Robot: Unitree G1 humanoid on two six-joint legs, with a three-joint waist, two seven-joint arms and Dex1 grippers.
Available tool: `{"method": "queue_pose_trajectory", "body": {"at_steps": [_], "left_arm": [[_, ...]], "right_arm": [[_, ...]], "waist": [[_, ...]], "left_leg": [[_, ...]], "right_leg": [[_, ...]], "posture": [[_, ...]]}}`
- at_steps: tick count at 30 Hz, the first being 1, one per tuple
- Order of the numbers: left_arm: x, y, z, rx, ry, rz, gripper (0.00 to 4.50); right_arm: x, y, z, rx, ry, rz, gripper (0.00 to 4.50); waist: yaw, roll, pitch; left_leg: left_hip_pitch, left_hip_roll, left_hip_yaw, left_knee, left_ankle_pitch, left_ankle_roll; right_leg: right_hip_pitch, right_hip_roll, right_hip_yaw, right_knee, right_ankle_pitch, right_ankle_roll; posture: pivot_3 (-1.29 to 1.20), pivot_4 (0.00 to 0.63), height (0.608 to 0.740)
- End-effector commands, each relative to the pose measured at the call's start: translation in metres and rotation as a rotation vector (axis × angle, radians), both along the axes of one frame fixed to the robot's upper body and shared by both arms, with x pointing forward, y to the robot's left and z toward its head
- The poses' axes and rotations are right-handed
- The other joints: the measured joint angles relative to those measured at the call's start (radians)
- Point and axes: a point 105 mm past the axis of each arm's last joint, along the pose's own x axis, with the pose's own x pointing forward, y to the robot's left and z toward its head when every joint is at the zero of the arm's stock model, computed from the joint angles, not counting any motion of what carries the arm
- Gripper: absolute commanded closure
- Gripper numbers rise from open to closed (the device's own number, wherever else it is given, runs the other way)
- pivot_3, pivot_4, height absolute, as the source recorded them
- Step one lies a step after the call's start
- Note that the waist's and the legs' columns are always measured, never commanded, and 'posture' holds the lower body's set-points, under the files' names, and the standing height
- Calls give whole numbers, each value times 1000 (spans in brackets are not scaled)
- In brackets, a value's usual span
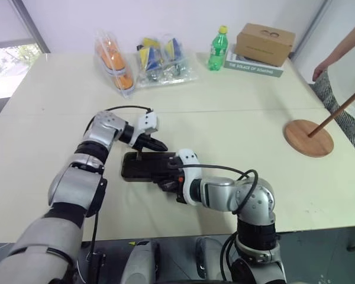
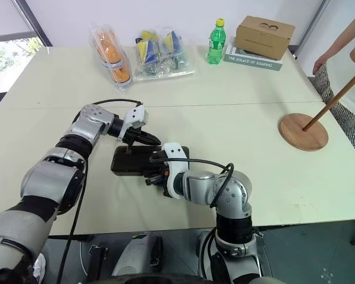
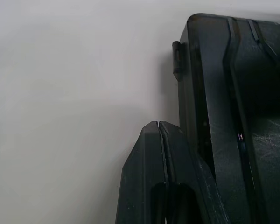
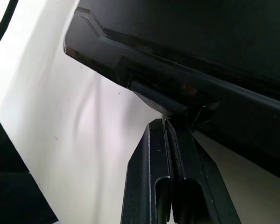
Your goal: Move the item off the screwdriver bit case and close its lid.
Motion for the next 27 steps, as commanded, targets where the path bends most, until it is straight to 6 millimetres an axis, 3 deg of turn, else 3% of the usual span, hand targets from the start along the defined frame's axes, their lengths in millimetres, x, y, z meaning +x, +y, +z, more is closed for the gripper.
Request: {"method": "queue_pose_trajectory", "body": {"at_steps": [1, 13, 27], "left_arm": [[-2, -3, 3, 16, -36, -47, 4500], [-18, -3, -19, 85, -30, -156, 4500], [-25, -6, -27, 96, -24, -193, 4500]], "right_arm": [[-1, 2, 1, -8, -9, -1, 4434], [8, -2, 6, -70, -68, -41, 4434], [23, -4, 21, -117, -213, -76, 4434]], "waist": [[0, 0, 0], [-1, 0, -2], [-2, 0, -2]], "left_leg": [[0, 0, 0, 0, 0, 0], [0, 0, 0, 0, 0, 0], [1, 0, 0, 0, 0, 0]], "right_leg": [[0, 0, 0, 0, 0, 0], [0, 0, 0, 0, 0, 0], [0, 0, 0, 1, 0, 0]], "posture": [[0, 150, 740], [0, 150, 740], [0, 150, 740]]}}
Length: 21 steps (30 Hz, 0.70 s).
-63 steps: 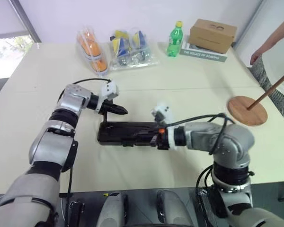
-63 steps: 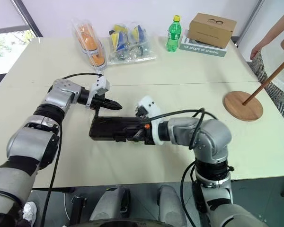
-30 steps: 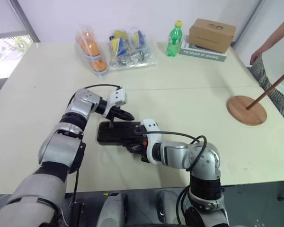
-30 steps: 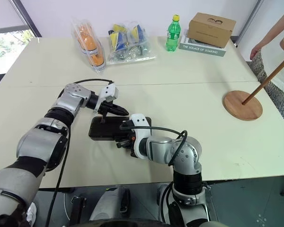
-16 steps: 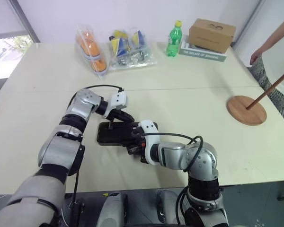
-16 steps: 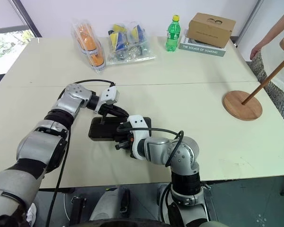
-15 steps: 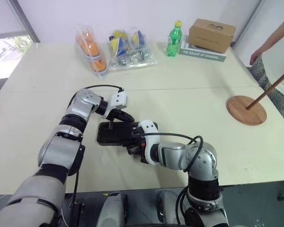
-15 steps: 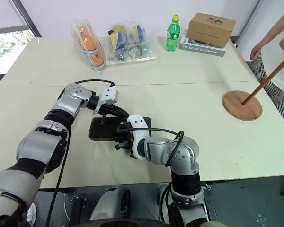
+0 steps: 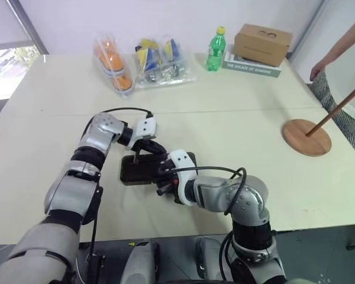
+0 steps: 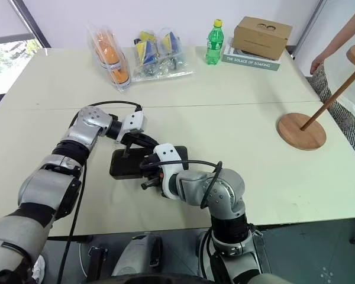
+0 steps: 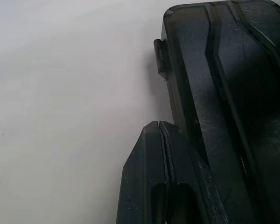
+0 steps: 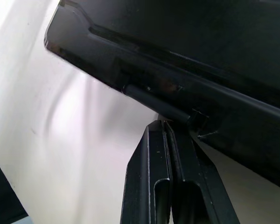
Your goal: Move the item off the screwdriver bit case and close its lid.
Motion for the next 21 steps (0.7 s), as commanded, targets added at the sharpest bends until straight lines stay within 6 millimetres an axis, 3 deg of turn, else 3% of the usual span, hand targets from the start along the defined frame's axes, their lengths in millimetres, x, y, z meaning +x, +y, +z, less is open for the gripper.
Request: {"method": "queue_pose_trajectory", "body": {"at_steps": [1, 13, 21], "left_arm": [[-17, -6, -24, 65, 86, -94, 4500], [1, -15, -12, 8, -27, -4, 4500], [25, -6, 11, -69, -128, 155, 4500]], "right_arm": [[21, -9, 24, 17, -147, -101, 4434], [2, -3, 23, 58, -86, 35, 4434], [-16, -10, 40, 151, -127, 182, 4434]], "waist": [[0, 0, 0], [4, 0, 0], [5, 0, 0]], "left_leg": [[0, 0, 0, 0, 0, 0], [0, 0, 0, 0, 0, 0], [0, 0, -1, 1, 0, 0]], "right_leg": [[0, 0, 0, 0, 0, 0], [0, 0, 0, 1, 0, 0], [1, 0, 0, 1, 0, 0]], "posture": [[0, 150, 740], [0, 150, 740], [0, 150, 740]]}}
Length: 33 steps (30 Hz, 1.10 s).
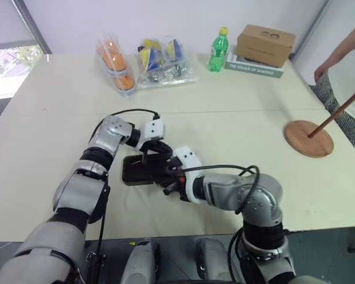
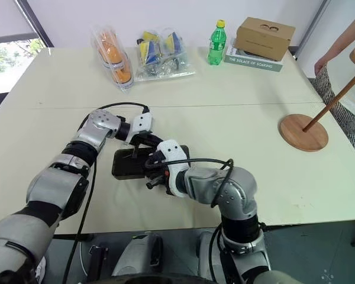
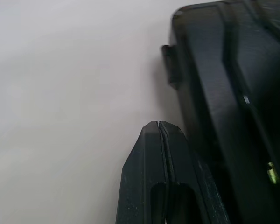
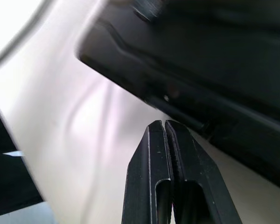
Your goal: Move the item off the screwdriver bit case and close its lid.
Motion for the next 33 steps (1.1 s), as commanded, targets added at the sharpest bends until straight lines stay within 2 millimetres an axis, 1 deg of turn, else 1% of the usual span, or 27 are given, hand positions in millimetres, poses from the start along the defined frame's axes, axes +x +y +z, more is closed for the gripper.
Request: {"method": "queue_pose_trajectory", "body": {"at_steps": [1, 6, 9, 11, 14, 16, 18, 21, 24, 27, 31, 33], "left_arm": [[13, 8, 16, -41, -69, 81, 4500], [28, 29, 36, -95, -149, 213, 4500], [35, 45, 56, -158, -204, 295, 4500], [38, 52, 68, -217, -219, 336, 4500], [35, 63, 87, -333, -206, 373, 4500], [29, 69, 94, -382, -193, 386, 4500], [15, 75, 98, -425, -176, 401, 4500], [-7, 79, 101, -476, -130, 434, 4500], [-45, 82, 92, -473, -74, 464, 4500], [-81, 79, 83, -451, -2, 460, 4500], [-112, 81, 76, -426, 70, 480, 4500], [-121, 85, 72, -408, 91, 494, 4500]], "right_arm": [[-10, 1, 17, 59, -50, 71, 4434], [-16, -9, 30, 94, -82, 131, 4434], [-17, -21, 44, 101, -133, 161, 4434], [-15, -29, 53, 96, -174, 164, 4434], [3, -52, 66, 43, -262, 51, 4434], [10, -64, 71, 23, -295, 5, 4434], [13, -76, 76, -13, -350, -19, 4434], [13, -89, 79, -47, -398, -36, 4434], [6, -106, 81, -91, -455, -26, 4434], [-5, -115, 81, -130, -484, 27, 4434], [-12, -124, 80, -170, -505, 78, 4434], [-11, -130, 80, -182, -508, 80, 4434]], "waist": [[-1, 0, 0], [-4, 0, 0], [-2, 0, 0], [-1, 0, 0], [2, -1, 0], [1, -1, 0], [-3, 0, 0], [-7, 0, 0], [-4, 0, 1], [-1, 0, 1], [4, 0, 1], [3, 0, 1]], "left_leg": [[0, 0, 0, 0, 0, 0], [0, 0, 0, 0, 0, 0], [0, 0, 0, 0, 0, 0], [0, 1, 0, 0, 0, 0], [-1, 1, 0, 0, 0, 0], [-1, 1, 0, 0, 0, 0], [-1, 1, 0, 0, 0, 0], [-1, 4, 1, -1, 0, 0], [-1, 5, 0, -1, 0, 0], [-1, 5, 1, -1, 0, 0], [2, 5, 0, 0, 0, 0], [6, 5, 1, 0, 0, 0]], "right_leg": [[0, 0, 0, 0, 0, 0], [0, 0, 0, 0, 0, 0], [0, 0, 0, 0, 0, 0], [0, 0, 0, 0, 0, 0], [0, 0, 0, 0, 0, 0], [0, -1, 0, 0, 0, 0], [0, -1, 0, 0, 0, 0], [-1, 0, 1, 0, 0, 0], [-1, 0, 1, 0, 0, 0], [0, -1, 1, -3, 0, 0], [3, -1, 1, -3, 0, 0], [7, -1, 1, -3, 0, 0]], "posture": [[0, 150, 740], [0, 150, 740], [0, 150, 740], [0, 150, 740], [0, 150, 740], [0, 150, 740], [0, 150, 740], [0, 150, 740], [0, 150, 740], [0, 150, 740], [0, 150, 740], [0, 150, 740]]}}
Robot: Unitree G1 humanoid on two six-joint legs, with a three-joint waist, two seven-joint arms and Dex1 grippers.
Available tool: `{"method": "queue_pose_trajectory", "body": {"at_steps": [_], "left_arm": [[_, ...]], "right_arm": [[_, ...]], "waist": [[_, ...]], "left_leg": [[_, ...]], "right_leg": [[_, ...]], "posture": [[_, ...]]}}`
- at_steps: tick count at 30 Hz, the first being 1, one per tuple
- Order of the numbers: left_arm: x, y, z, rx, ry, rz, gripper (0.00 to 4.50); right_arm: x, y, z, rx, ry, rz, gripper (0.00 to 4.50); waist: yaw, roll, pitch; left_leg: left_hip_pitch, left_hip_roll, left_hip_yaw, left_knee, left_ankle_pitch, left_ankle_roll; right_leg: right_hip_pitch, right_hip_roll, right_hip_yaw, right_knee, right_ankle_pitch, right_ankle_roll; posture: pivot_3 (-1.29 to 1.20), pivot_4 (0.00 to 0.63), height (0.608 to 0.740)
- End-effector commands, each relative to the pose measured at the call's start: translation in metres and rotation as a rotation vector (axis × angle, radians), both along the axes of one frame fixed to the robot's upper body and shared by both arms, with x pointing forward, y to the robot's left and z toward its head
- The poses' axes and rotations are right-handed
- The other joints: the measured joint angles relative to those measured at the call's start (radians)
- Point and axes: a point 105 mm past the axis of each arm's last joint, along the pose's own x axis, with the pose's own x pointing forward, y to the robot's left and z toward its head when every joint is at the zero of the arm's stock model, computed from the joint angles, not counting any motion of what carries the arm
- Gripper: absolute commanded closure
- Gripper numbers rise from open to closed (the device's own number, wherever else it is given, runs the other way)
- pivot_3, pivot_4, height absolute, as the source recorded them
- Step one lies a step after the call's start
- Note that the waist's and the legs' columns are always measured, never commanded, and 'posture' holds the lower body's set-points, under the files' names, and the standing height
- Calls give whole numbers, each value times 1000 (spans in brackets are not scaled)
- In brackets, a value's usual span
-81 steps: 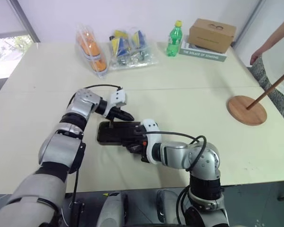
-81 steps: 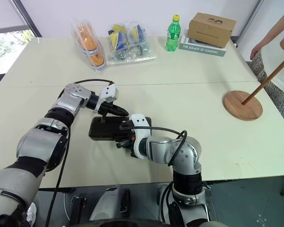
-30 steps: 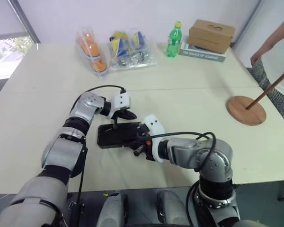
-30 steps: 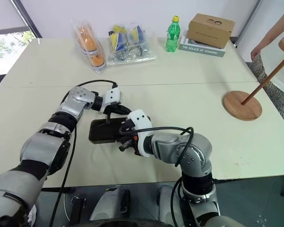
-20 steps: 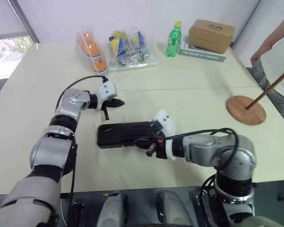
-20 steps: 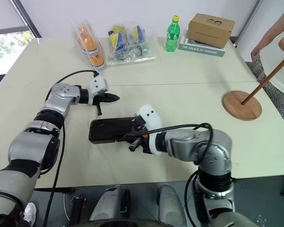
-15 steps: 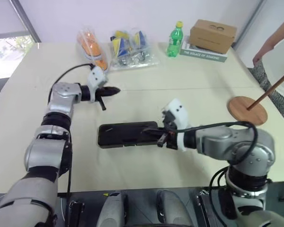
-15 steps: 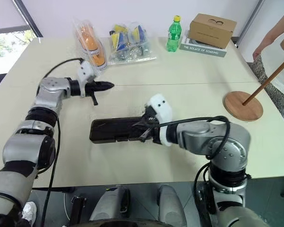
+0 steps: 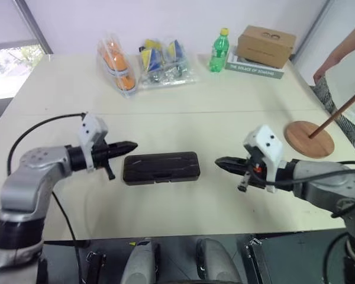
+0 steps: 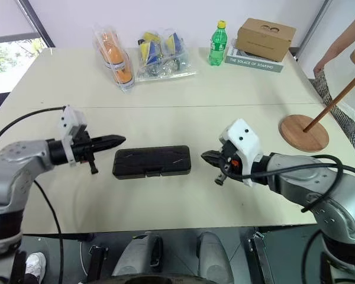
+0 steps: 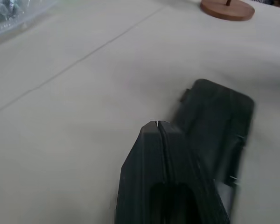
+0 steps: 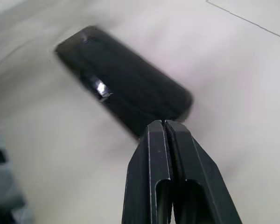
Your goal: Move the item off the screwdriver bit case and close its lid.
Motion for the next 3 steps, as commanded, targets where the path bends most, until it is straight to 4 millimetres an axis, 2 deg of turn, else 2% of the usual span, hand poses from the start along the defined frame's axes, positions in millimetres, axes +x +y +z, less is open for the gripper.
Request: {"method": "queue_pose_trajectory", "body": {"at_steps": [1, 3], "left_arm": [[-15, 4, 10, 8, -17, 7, 4500], [-21, 6, 8, 4, -3, 13, 4500]], "right_arm": [[1, -6, 12, -5, -75, 13, 4434], [3, -10, 11, -13, -78, 5, 4434]], "waist": [[0, 0, 0], [0, 0, 0]], "left_leg": [[2, 0, 0, 0, 0, 0], [5, 0, 0, -1, 0, 0]], "right_leg": [[2, 0, 0, 0, 0, 0], [4, 1, 0, -1, -2, -4]], "posture": [[0, 150, 740], [0, 150, 740]]}}
